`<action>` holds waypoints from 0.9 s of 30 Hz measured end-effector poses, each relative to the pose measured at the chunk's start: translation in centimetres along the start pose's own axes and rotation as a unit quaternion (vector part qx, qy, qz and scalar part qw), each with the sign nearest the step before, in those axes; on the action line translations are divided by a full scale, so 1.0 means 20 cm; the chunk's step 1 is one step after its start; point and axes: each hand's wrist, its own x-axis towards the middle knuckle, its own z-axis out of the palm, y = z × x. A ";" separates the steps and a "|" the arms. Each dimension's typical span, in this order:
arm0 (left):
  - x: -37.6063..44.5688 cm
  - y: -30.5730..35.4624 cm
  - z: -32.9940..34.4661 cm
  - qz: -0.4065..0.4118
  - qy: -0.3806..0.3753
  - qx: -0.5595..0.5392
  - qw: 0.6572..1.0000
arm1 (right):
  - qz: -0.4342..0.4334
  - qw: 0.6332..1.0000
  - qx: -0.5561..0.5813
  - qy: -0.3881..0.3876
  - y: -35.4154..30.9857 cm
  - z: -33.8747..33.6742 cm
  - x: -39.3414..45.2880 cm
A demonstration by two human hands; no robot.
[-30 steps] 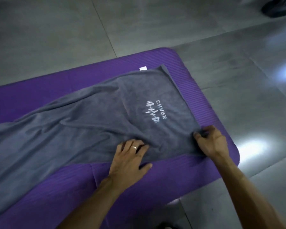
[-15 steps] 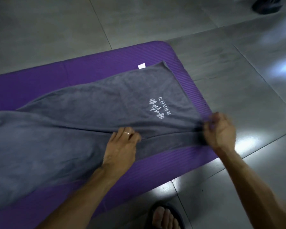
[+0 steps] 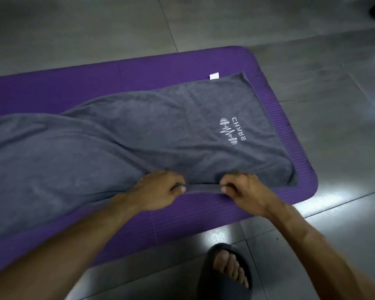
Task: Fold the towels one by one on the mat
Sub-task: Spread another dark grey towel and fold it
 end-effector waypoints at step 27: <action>-0.97 -0.92 -0.16 -0.017 0.162 0.133 0.978 | -0.086 0.981 -0.169 -0.027 -1.22 0.39 0.40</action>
